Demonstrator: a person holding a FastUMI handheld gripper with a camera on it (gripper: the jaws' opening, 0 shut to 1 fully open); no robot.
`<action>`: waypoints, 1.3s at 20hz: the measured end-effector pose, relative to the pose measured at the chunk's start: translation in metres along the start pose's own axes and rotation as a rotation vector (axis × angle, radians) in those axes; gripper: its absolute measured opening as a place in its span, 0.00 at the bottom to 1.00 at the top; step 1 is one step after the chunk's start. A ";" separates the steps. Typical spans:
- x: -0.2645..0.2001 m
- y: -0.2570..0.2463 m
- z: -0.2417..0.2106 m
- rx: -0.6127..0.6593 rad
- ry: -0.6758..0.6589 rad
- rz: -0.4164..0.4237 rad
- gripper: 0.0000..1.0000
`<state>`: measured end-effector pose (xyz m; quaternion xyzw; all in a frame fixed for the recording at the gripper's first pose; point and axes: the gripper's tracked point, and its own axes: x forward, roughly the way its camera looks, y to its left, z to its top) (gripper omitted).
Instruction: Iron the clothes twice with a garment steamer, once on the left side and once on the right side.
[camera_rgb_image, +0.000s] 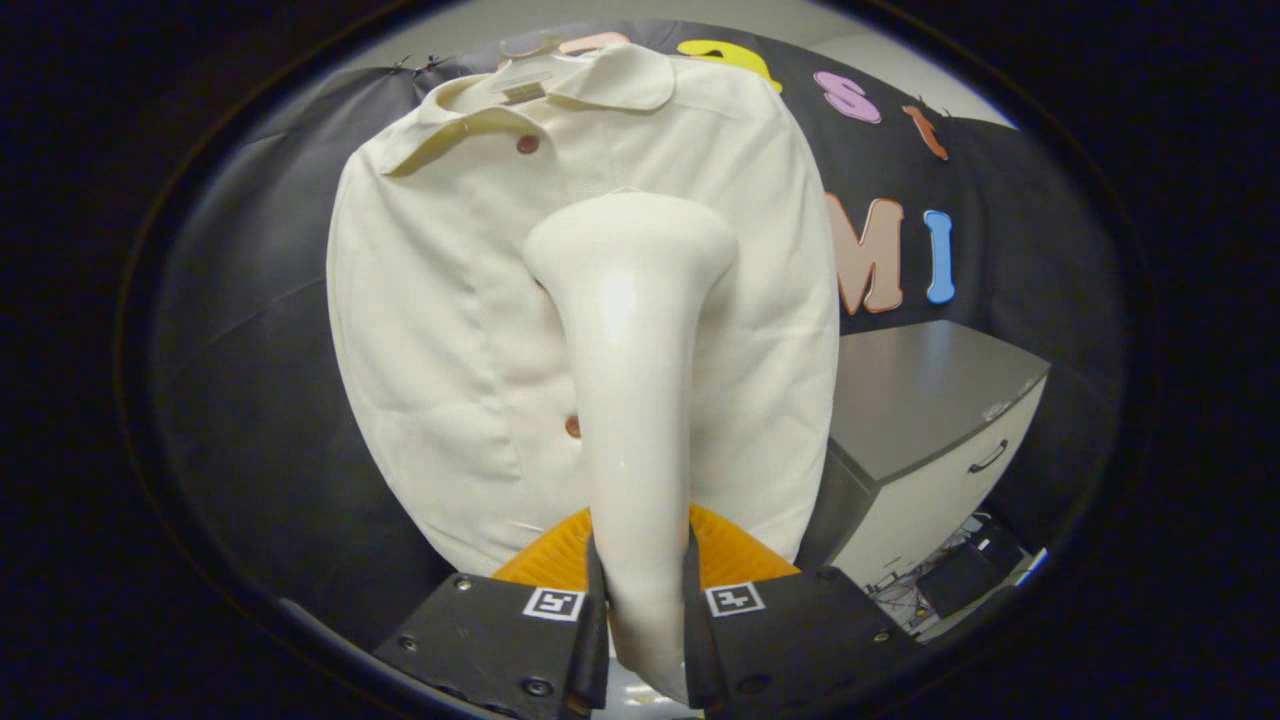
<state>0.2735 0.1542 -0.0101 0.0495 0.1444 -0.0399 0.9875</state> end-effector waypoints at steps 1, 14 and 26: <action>0.001 -0.001 -0.007 0.001 0.013 0.000 0.30; 0.002 -0.014 -0.080 0.030 0.142 0.006 0.30; -0.009 -0.038 -0.179 0.042 0.302 0.027 0.30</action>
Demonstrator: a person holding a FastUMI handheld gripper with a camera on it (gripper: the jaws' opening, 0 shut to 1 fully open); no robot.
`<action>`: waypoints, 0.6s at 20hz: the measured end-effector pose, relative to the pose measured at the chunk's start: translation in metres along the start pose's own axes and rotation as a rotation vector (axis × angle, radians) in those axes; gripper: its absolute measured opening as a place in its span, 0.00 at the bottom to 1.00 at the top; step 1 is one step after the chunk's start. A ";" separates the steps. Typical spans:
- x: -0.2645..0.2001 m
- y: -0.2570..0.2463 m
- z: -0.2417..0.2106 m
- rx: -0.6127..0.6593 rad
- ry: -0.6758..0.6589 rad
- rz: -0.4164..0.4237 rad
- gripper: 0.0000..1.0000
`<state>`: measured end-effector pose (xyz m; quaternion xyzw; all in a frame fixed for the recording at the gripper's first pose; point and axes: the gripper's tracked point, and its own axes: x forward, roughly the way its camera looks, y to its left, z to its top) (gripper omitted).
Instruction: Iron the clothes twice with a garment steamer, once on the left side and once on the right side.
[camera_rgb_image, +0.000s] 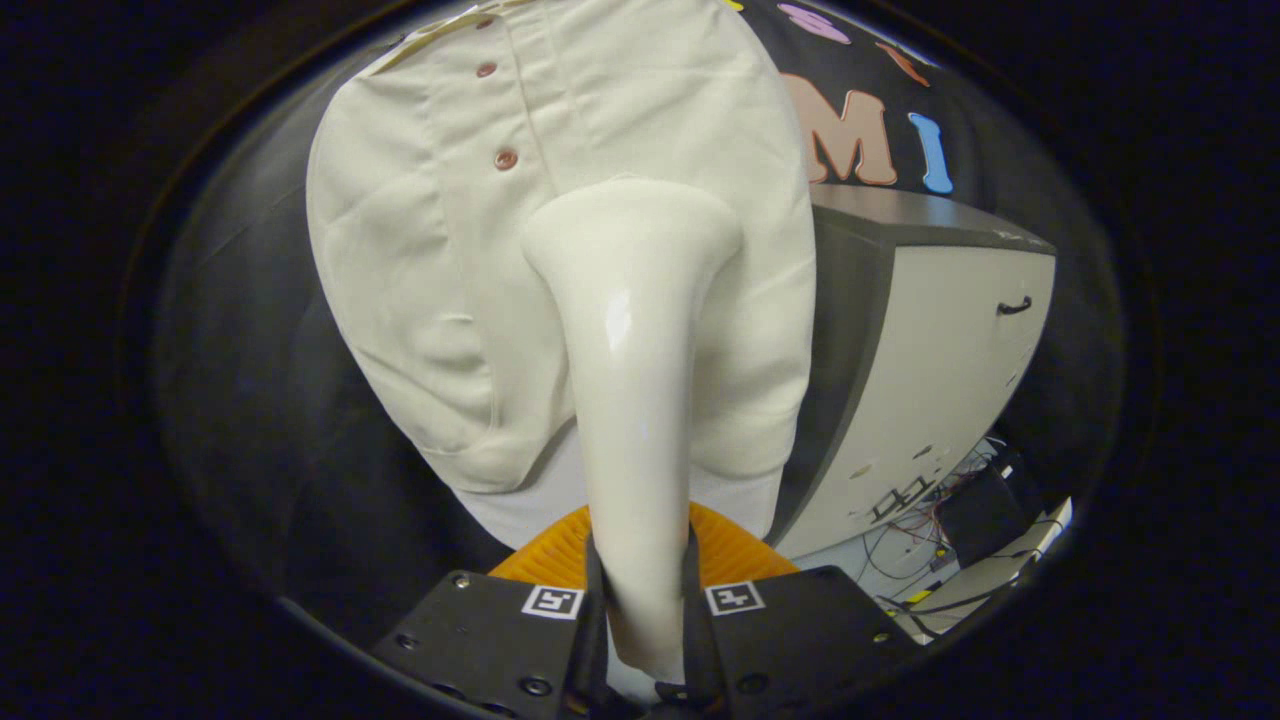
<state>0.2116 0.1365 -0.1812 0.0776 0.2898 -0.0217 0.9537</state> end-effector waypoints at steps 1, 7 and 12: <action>-0.003 -0.001 -0.012 0.004 0.009 0.010 0.30; -0.029 -0.024 -0.046 0.018 0.038 0.027 0.30; -0.072 -0.034 -0.035 0.003 -0.052 0.063 0.30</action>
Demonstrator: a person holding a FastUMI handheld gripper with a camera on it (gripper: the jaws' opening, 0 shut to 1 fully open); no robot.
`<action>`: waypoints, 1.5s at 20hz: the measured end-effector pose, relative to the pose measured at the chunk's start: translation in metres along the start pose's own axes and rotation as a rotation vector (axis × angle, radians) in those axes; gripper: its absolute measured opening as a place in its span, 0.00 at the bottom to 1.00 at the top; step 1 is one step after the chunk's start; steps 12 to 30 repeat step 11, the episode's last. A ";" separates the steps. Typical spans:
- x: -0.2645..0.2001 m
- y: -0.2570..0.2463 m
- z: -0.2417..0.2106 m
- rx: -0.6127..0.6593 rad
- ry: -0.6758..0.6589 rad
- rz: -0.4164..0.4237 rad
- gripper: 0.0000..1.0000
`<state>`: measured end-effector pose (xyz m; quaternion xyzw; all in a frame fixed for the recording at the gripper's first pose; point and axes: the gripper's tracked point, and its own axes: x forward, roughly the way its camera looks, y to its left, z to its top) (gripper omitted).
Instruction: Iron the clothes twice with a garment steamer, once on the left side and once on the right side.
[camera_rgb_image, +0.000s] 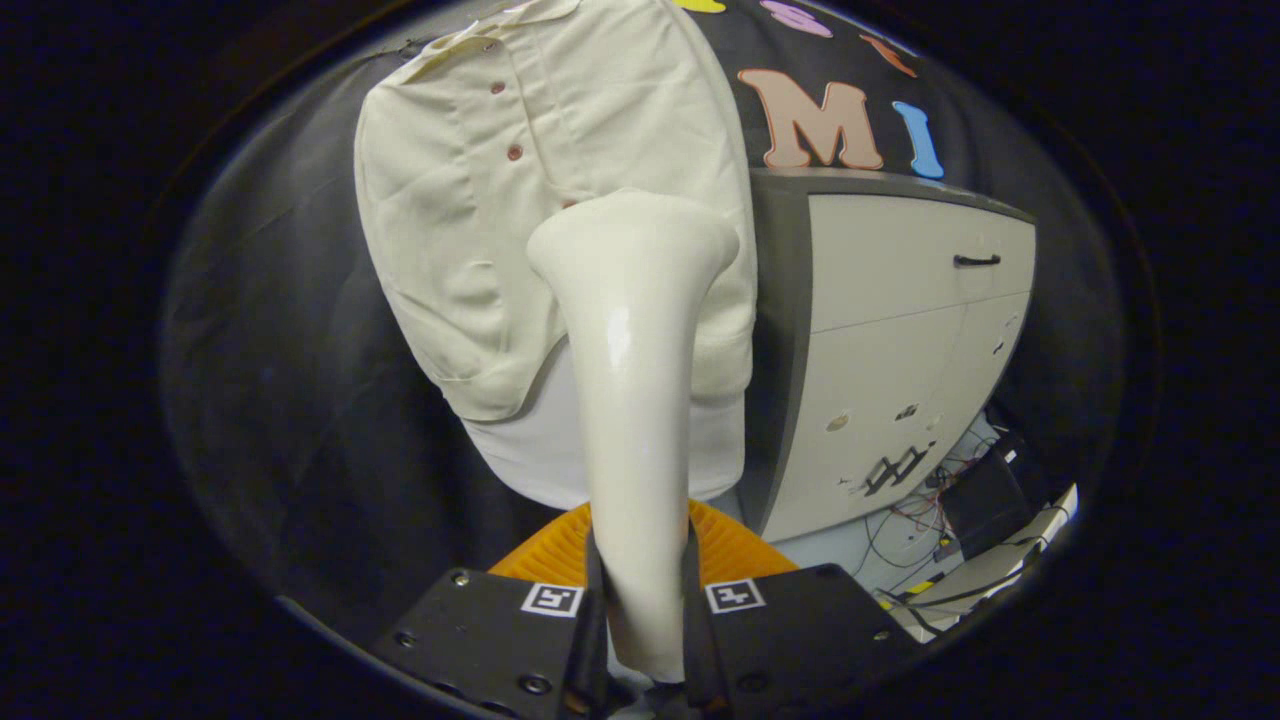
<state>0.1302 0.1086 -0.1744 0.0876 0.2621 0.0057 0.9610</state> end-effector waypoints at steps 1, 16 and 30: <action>-0.011 -0.002 0.004 0.000 -0.023 0.003 0.30; -0.152 -0.078 0.008 0.114 -0.179 -0.141 0.30; -0.152 -0.078 0.008 0.114 -0.179 -0.141 0.30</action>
